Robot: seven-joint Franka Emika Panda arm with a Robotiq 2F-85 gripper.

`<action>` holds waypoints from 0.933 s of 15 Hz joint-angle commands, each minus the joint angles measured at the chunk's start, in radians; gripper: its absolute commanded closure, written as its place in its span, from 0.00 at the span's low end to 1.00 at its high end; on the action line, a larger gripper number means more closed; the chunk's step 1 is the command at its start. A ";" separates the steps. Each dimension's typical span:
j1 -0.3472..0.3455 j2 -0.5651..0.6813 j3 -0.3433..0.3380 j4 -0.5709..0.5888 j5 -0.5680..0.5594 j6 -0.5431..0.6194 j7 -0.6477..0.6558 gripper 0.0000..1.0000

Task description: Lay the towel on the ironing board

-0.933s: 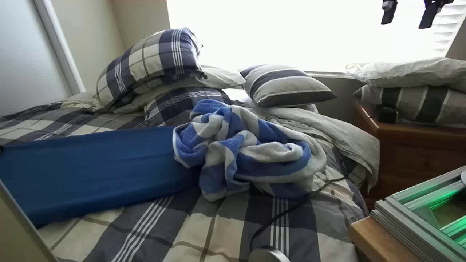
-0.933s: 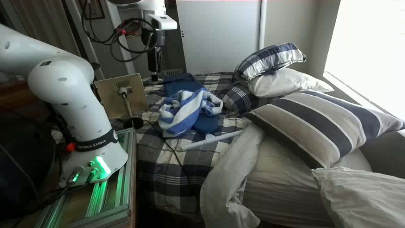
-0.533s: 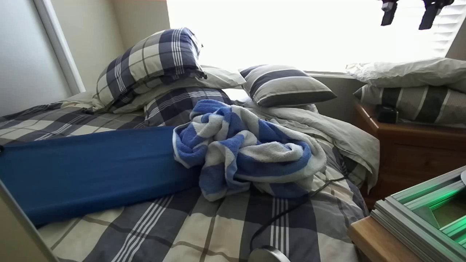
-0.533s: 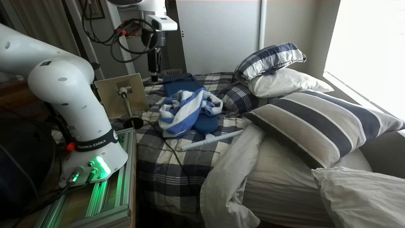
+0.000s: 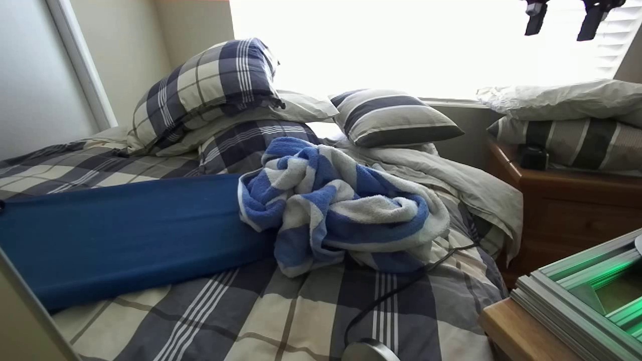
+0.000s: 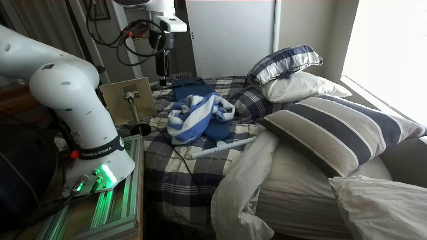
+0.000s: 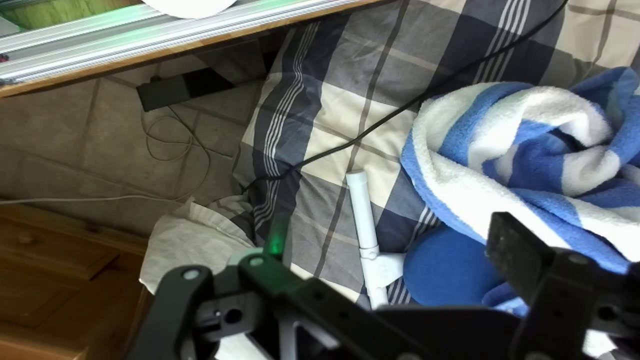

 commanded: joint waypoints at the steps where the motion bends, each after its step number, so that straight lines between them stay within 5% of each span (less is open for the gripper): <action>1: -0.015 0.000 0.012 0.002 0.008 -0.004 -0.009 0.00; 10: 0.171 0.232 0.229 0.242 0.191 0.020 0.067 0.00; 14: 0.191 0.373 0.366 0.343 0.220 0.139 0.207 0.00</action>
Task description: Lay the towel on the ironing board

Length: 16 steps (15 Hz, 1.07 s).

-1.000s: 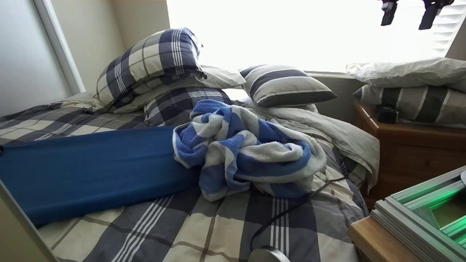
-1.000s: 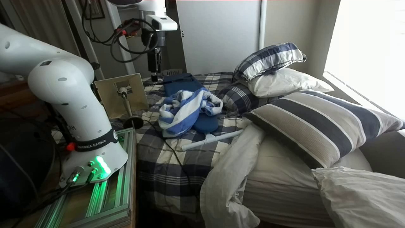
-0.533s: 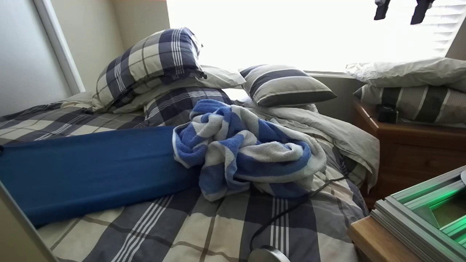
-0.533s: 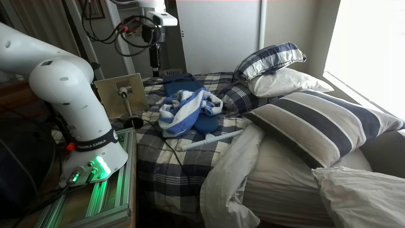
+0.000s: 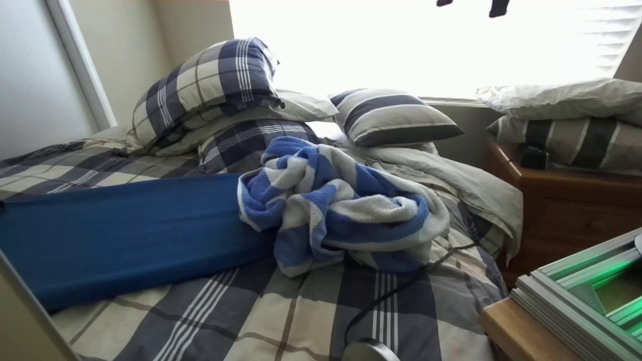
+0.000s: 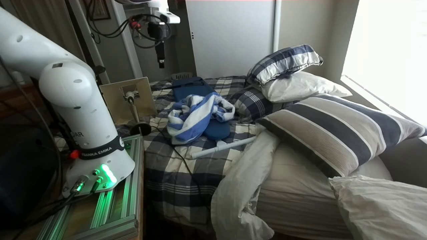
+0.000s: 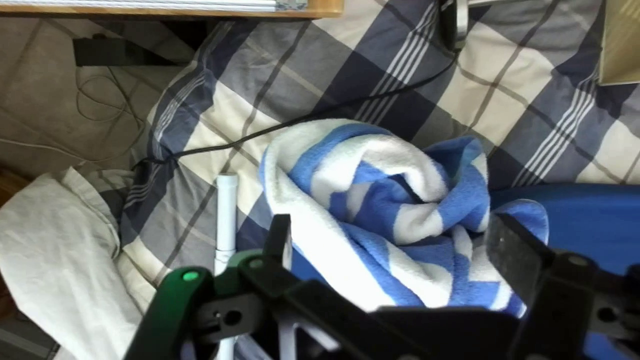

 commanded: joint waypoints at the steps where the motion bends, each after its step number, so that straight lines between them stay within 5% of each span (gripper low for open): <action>1: 0.018 0.180 0.106 0.114 0.009 0.113 0.121 0.00; 5: 0.069 0.341 0.211 0.185 -0.123 0.185 0.093 0.00; 6: 0.077 0.246 0.161 0.125 -0.071 0.180 0.103 0.00; 16: 0.092 0.268 0.147 0.131 -0.077 0.183 0.109 0.00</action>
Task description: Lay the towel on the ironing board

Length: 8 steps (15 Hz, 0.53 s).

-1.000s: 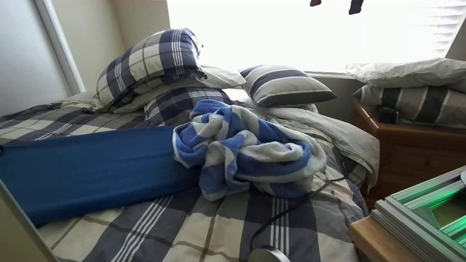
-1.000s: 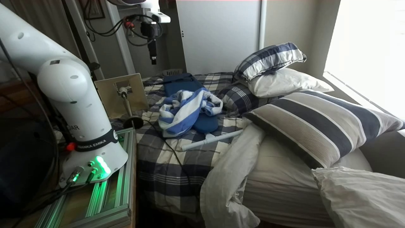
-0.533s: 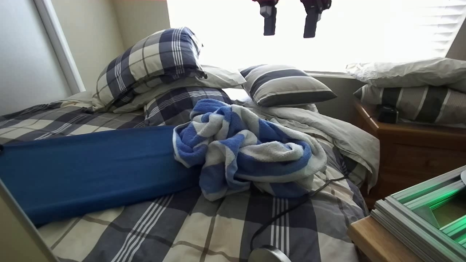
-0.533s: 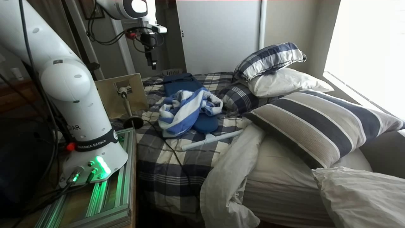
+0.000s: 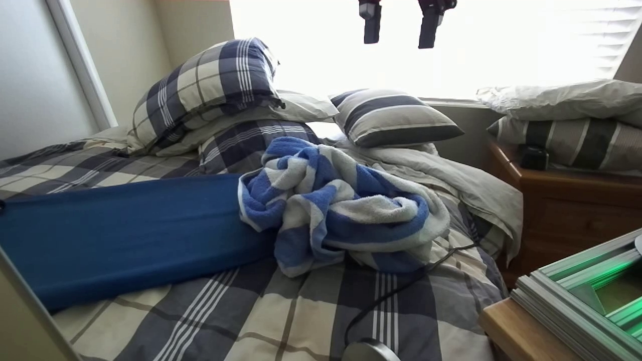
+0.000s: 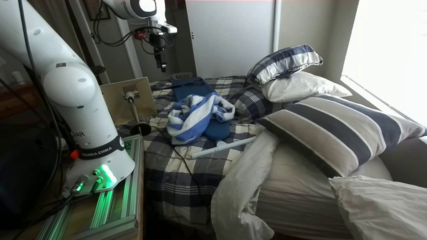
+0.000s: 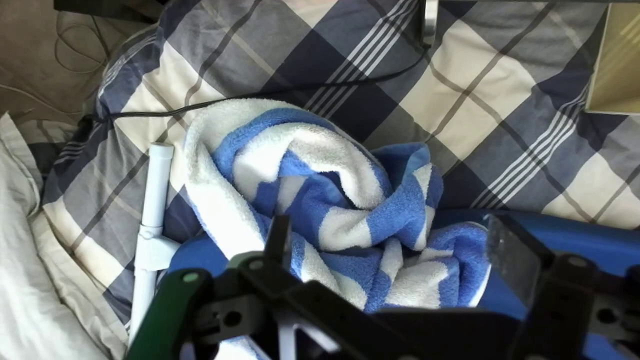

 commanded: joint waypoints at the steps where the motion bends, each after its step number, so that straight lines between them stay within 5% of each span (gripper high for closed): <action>1: 0.028 0.006 -0.026 0.002 -0.013 0.001 0.010 0.00; 4: 0.027 0.050 -0.028 0.015 0.010 0.025 0.021 0.00; 8: 0.020 0.160 0.024 0.063 -0.002 -0.011 0.279 0.00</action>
